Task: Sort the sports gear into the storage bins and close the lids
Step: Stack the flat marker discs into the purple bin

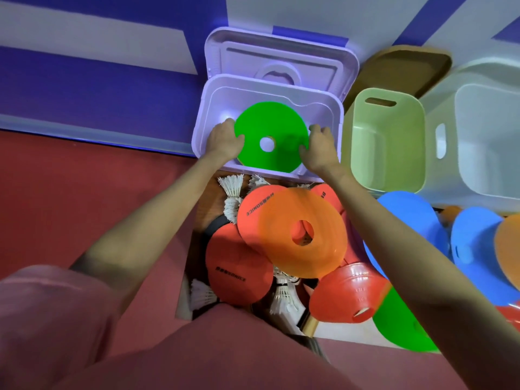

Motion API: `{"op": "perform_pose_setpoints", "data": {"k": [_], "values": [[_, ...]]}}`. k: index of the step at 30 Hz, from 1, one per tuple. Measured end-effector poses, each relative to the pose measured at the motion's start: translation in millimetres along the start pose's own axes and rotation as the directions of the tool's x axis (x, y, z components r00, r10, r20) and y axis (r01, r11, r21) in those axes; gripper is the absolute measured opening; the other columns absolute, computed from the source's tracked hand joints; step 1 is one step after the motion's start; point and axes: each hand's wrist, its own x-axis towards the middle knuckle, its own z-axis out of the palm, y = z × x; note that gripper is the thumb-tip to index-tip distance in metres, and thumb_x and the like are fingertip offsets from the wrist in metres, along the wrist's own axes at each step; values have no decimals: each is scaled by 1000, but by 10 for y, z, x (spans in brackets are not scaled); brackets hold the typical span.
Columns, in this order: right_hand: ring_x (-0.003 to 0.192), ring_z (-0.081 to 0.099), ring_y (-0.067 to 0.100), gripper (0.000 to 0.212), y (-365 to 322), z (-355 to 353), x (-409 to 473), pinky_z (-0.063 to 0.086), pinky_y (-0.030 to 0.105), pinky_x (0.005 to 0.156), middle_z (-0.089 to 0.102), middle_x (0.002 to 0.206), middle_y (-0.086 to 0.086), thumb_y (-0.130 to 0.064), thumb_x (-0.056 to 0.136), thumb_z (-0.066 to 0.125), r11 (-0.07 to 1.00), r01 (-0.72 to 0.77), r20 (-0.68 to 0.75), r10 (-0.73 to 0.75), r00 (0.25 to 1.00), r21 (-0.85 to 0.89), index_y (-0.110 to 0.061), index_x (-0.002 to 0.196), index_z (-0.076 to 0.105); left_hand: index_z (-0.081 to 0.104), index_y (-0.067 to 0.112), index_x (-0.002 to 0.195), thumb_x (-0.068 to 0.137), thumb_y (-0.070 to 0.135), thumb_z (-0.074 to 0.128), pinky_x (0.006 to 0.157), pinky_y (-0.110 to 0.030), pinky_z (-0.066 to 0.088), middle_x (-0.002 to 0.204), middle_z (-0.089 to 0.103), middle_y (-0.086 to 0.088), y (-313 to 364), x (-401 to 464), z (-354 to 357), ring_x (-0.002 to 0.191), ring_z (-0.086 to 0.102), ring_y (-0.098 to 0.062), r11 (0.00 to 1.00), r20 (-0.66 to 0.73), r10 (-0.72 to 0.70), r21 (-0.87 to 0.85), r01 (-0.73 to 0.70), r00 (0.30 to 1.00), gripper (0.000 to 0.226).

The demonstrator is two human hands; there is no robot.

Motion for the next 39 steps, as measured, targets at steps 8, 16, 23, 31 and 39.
{"op": "perform_pose_setpoints", "data": {"k": [8,16,23,31,39], "values": [[103,55,31,35,292,-138,-1325,48,41,88,50,116,17,-1,84,55,920,360,-235,-320,918,156,-1,120,53,67,8,106,88,17,52,83,-30,50,104,68,-4,80,-1137,55,92,61,-13,802,-324,504,-168,-573,801,25],[105,51,32,33,930,44,-2383,43,38,92,50,113,14,-11,84,51,975,147,-220,-108,970,169,-4,116,54,56,11,124,74,24,76,103,-31,31,123,58,-5,-135,-2165,771,117,49,-20,599,63,793,96,-795,606,55],[107,50,36,36,1137,133,-2822,40,38,94,53,111,18,-13,80,47,977,46,-292,17,956,207,-1,112,58,33,9,141,56,43,84,111,-50,29,125,52,-13,-73,-2319,1126,120,46,-28,480,178,778,450,-753,603,105],[98,54,38,26,1403,157,-2837,43,43,85,55,105,22,-11,88,56,927,-168,-439,312,843,335,0,111,53,29,7,143,52,43,87,110,-56,29,108,52,-11,19,-2373,1223,103,49,-27,489,97,783,515,-704,615,114],[117,41,41,52,1584,195,-2809,27,38,94,48,122,31,-17,86,63,734,-425,-422,662,619,530,14,122,41,26,4,146,67,38,66,113,-40,26,141,39,-13,166,-2634,853,131,35,-30,751,-140,650,-32,-660,747,95]]}}
